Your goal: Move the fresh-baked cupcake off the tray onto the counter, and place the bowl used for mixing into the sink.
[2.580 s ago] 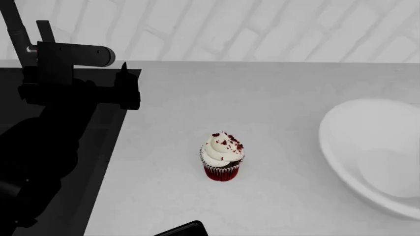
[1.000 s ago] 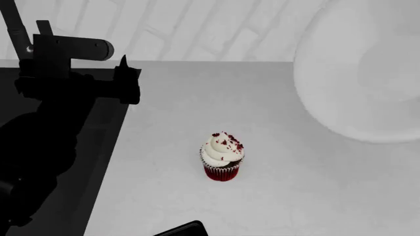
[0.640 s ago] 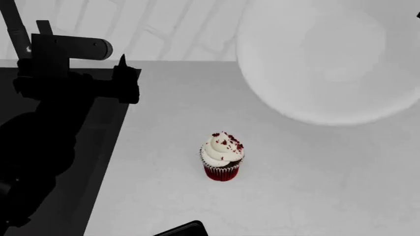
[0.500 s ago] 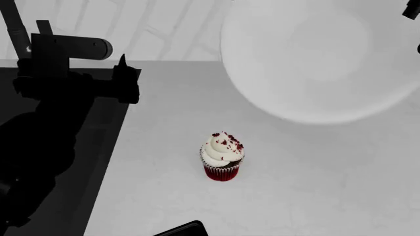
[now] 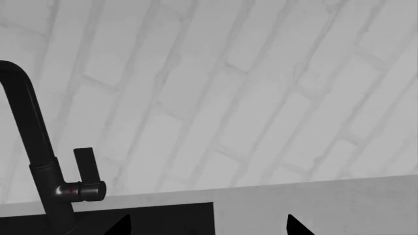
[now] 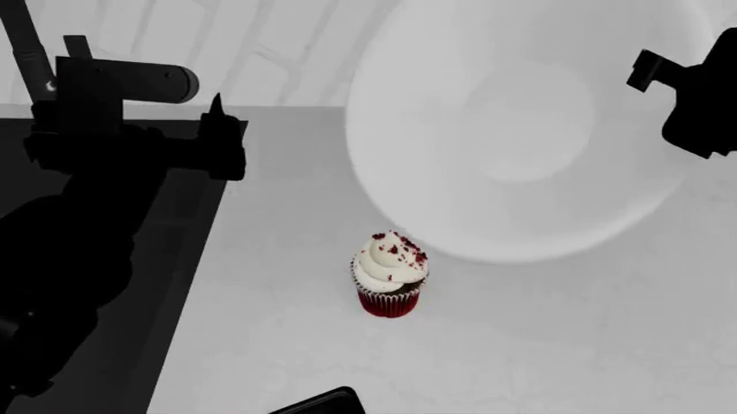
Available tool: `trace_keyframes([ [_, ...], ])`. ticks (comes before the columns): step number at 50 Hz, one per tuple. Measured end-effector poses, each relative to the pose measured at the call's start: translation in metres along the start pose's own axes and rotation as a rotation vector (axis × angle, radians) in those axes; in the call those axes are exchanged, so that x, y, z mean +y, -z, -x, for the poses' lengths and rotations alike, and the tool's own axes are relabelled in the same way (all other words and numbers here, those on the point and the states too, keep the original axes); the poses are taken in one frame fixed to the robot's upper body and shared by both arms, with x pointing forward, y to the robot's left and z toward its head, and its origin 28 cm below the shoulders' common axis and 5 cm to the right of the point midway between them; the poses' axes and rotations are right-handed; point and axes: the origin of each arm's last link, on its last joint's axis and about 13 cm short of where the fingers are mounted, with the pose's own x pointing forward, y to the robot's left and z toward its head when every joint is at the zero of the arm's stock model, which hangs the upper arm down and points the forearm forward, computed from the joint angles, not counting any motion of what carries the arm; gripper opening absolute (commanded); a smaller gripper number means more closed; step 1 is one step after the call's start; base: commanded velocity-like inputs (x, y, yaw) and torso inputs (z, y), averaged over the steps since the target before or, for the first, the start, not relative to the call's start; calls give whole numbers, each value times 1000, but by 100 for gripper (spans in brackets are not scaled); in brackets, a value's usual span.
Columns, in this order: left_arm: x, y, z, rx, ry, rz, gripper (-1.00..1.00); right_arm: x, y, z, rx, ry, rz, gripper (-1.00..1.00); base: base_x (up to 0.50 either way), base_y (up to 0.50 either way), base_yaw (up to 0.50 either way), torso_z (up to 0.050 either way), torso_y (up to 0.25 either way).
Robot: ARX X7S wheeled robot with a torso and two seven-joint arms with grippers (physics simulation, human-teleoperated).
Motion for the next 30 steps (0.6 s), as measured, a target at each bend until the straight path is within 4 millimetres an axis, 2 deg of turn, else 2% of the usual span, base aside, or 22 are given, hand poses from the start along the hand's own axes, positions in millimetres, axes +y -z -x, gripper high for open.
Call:
trace_keyframes([
  [20, 0, 0, 0, 0, 1, 0, 100, 1, 3, 0, 4, 1, 11, -100, 0, 0, 0, 0, 0],
  [30, 0, -2, 0, -4, 1, -2, 100, 3, 3, 4, 47, -26, -44, -100, 0, 0, 0, 0, 0],
])
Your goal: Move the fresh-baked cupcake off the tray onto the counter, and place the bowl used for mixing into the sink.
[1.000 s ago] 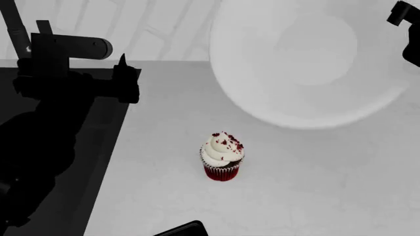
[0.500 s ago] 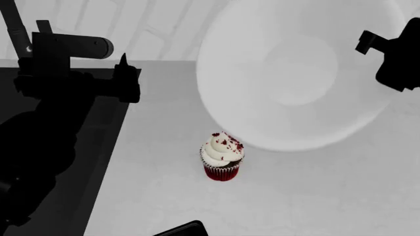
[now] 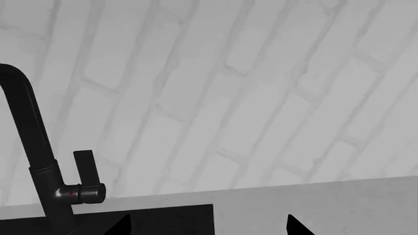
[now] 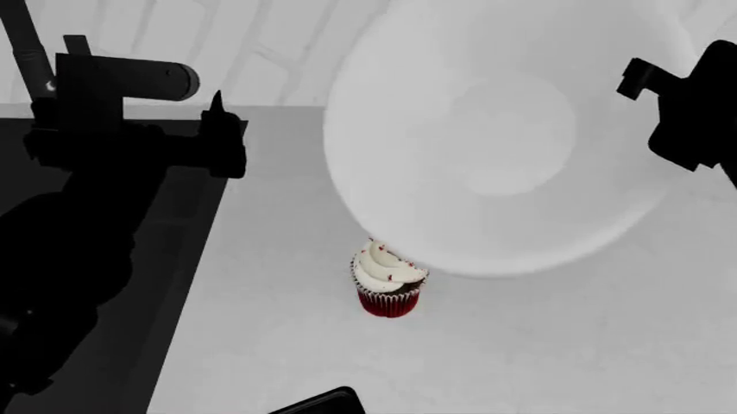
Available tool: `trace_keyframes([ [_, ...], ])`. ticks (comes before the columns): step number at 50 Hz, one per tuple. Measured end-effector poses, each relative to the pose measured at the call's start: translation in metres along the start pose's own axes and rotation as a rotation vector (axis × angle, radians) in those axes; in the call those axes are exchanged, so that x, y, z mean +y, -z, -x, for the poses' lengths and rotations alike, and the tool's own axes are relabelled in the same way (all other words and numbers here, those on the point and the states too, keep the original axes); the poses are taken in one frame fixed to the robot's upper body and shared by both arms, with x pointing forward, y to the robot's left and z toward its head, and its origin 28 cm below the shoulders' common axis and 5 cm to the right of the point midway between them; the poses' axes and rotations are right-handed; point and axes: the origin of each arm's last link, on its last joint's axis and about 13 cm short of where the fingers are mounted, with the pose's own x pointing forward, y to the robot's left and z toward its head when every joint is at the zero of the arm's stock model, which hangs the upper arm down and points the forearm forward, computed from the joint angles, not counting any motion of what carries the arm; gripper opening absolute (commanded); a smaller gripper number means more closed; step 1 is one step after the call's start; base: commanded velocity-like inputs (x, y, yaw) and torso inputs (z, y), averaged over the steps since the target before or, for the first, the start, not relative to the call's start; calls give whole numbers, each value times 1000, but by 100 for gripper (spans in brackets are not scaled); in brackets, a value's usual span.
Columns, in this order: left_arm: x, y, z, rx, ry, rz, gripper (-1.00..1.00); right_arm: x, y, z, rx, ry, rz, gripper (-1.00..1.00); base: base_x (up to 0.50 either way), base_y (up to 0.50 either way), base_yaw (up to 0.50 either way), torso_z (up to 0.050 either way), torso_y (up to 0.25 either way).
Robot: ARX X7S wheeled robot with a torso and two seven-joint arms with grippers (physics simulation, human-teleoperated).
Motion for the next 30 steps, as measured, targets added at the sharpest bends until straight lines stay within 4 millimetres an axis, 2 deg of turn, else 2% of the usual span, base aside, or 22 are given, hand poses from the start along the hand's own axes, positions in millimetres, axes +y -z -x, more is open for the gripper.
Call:
trace_keyframes([
  [8, 0, -1, 1, -3, 0, -1, 100, 6, -1, 11, 66, -44, -81, -100, 0, 0, 0, 0, 0],
  [20, 0, -2, 1, -5, -3, -2, 100, 12, -14, 34, 103, -94, -183, -100, 0, 0, 0, 0, 1],
  [30, 6, -6, 1, -21, -31, -2, 100, 13, -9, 48, 171, -109, -251, -100, 0, 0, 0, 0, 0],
])
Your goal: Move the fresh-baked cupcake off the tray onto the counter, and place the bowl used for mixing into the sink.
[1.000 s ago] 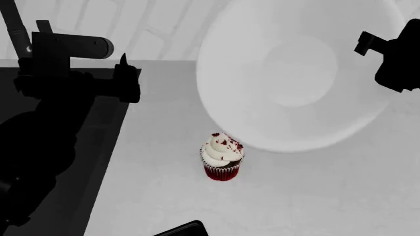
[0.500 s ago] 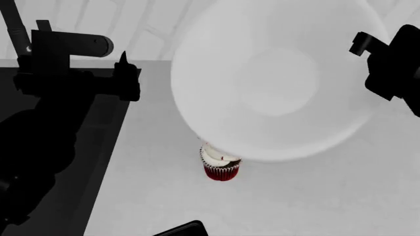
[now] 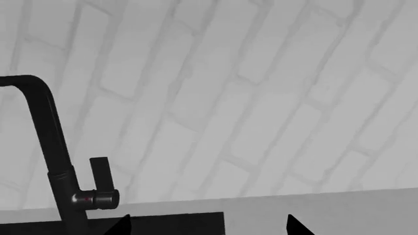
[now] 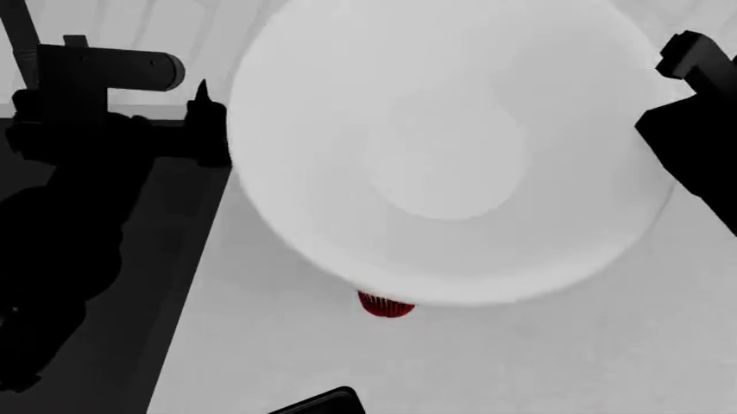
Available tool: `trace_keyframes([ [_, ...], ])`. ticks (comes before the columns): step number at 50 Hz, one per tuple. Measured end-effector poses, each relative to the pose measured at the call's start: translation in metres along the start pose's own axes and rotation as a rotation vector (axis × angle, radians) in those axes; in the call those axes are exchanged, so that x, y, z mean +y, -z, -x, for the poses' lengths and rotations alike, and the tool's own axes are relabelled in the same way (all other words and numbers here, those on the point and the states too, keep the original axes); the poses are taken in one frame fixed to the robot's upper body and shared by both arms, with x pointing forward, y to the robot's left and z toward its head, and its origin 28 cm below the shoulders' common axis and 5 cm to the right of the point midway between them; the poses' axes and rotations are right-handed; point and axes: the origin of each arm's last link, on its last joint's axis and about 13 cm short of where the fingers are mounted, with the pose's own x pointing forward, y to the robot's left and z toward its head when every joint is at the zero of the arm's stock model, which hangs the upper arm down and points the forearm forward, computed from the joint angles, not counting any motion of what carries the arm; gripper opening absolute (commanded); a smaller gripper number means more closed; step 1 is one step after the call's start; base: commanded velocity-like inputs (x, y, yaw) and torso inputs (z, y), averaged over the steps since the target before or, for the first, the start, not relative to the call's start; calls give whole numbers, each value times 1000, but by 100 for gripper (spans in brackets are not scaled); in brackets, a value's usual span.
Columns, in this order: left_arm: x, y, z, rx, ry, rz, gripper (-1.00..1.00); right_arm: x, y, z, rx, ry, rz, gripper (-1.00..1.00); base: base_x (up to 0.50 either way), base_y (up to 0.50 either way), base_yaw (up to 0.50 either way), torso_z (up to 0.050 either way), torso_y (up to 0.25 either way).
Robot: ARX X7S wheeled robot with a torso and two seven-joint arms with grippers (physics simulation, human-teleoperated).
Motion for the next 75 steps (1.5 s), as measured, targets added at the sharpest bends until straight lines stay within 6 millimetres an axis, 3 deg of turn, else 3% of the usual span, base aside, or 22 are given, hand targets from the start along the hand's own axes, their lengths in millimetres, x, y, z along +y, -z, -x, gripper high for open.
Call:
trace_keyframes([
  [13, 18, -11, 1, -45, -91, 2, 100, 5, 12, 19, 47, 30, -1, -100, 0, 0, 0, 0, 0],
  [34, 51, -34, 19, -120, -253, -29, 100, 15, 13, 30, 42, 55, 42, -100, 0, 0, 0, 0, 0],
  [62, 57, -36, 20, -128, -283, -25, 100, 28, 11, 29, 50, 33, 113, -100, -399, 370, 0, 0, 0],
  [75, 55, -33, 20, -119, -275, -21, 100, 32, 10, 22, 50, -1, 126, -100, 43, 154, 0, 0, 0],
])
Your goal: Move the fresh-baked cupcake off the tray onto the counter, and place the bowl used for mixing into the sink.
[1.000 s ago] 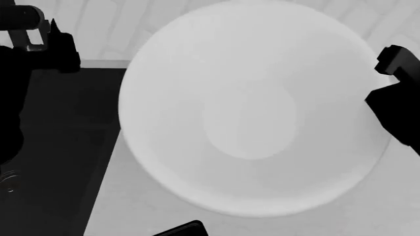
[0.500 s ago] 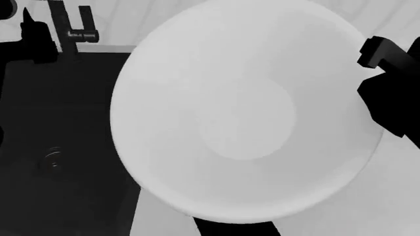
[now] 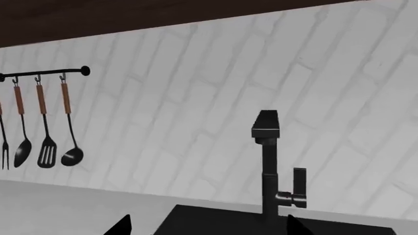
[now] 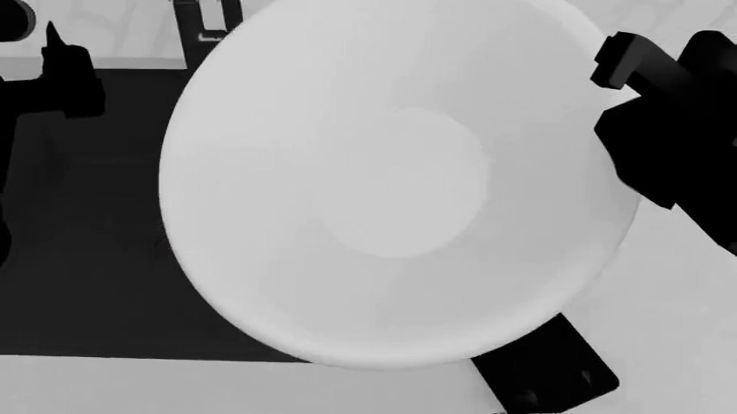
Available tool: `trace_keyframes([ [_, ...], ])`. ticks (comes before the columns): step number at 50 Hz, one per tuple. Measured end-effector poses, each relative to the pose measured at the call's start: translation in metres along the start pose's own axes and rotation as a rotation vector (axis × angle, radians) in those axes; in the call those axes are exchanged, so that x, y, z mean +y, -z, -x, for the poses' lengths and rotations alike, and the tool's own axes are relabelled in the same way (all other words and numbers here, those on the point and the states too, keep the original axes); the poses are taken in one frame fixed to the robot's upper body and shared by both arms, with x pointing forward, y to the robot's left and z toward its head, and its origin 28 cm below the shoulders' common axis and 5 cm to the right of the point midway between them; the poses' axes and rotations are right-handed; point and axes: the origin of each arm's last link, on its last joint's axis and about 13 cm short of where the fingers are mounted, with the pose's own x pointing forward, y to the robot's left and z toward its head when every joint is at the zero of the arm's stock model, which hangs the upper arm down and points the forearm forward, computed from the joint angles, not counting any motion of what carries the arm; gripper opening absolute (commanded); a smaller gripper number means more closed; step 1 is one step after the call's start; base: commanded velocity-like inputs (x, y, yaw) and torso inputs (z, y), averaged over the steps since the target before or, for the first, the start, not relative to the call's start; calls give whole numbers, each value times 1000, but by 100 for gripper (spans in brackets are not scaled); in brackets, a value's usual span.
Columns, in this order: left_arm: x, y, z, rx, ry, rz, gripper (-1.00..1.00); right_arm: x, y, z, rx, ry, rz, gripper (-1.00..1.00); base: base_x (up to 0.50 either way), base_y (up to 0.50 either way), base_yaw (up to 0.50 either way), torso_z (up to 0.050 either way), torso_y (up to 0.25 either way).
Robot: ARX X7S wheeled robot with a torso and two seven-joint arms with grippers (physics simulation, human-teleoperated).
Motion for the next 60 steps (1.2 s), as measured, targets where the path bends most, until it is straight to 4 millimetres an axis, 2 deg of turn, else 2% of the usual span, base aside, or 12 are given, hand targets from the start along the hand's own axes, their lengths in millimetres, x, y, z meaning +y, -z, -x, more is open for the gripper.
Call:
trace_keyframes([
  [17, 0, 2, 0, 6, 0, 3, 100, -1, 2, -8, 8, -15, 1, -100, 166, 500, 0, 0, 0],
  [42, 2, 3, -1, 7, -4, 4, 100, -11, 17, -20, 53, -8, -55, -100, 0, 0, 0, 0, 0],
  [55, 2, 4, 0, 10, -2, 3, 100, -16, 19, -27, 59, -15, -86, -100, 0, 0, 0, 0, 0],
  [60, 2, 4, 0, 11, -2, 1, 100, -18, 18, -30, 54, -17, -92, -100, 374, 19, 0, 0, 0],
])
